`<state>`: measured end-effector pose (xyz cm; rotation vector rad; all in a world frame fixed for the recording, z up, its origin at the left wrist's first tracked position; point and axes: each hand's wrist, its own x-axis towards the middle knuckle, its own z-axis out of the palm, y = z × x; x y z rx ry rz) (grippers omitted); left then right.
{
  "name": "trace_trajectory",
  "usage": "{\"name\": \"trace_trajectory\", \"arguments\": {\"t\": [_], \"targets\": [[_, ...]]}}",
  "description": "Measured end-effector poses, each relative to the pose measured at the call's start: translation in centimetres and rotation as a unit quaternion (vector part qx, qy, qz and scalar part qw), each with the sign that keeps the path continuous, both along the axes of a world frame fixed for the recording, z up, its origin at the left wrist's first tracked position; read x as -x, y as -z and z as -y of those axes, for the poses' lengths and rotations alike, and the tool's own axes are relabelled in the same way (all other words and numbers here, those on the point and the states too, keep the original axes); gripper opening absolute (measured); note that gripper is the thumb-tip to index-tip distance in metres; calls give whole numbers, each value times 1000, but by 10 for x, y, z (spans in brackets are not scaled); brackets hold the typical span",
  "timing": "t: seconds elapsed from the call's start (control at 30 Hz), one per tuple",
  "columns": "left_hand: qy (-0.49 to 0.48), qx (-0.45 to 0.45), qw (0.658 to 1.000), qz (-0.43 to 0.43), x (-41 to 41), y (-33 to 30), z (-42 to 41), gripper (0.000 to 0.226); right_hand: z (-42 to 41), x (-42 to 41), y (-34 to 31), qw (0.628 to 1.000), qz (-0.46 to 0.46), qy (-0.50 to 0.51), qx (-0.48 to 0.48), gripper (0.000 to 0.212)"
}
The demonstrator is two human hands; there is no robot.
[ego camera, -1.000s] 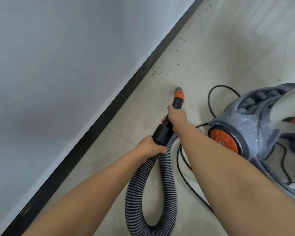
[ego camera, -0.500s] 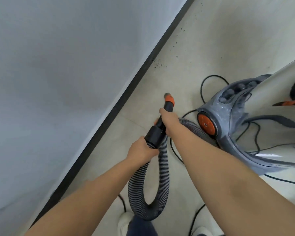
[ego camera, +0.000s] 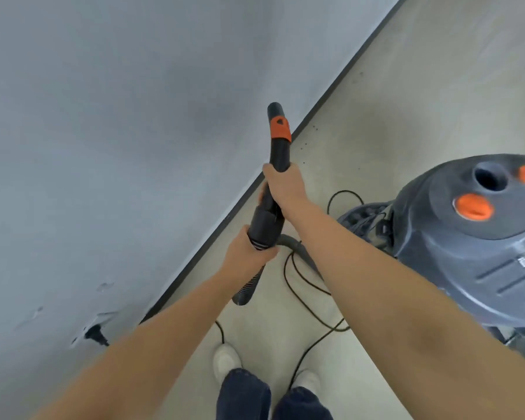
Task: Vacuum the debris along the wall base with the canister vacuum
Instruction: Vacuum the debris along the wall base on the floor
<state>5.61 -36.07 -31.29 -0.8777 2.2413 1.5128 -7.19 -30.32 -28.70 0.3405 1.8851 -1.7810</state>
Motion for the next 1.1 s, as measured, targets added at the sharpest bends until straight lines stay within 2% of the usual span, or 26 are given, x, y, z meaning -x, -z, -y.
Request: {"name": "trace_trajectory", "arguments": {"t": [0.1, 0.23, 0.43, 0.7, 0.83, 1.0, 1.1], "targets": [[2, -19, 999, -25, 14, -52, -22, 46, -20, 10, -56, 998, -42, 7, -37, 23], [35, -2, 998, -44, 30, -104, -52, 49, -53, 18, -104, 994, -78, 51, -63, 20], [72, 14, 995, -71, 58, -146, -71, 52, -93, 44, -146, 996, -60, 64, -10, 13], [110, -2, 991, -72, 111, -133, -64, 41, -88, 95, -134, 996, -34, 79, -25, 14], [124, 9, 992, -37, 142, -115, -56, 30, -84, 124, -118, 996, 29, 84, 4, 15], [144, -29, 988, -47, 174, -111, -68, 46, -106, 152, -109, 990, 57, 131, 7, 14], [168, -38, 984, -46, 184, -106, -93, 32, -135, 158, -110, 988, 55, 147, 10, 15]]}}
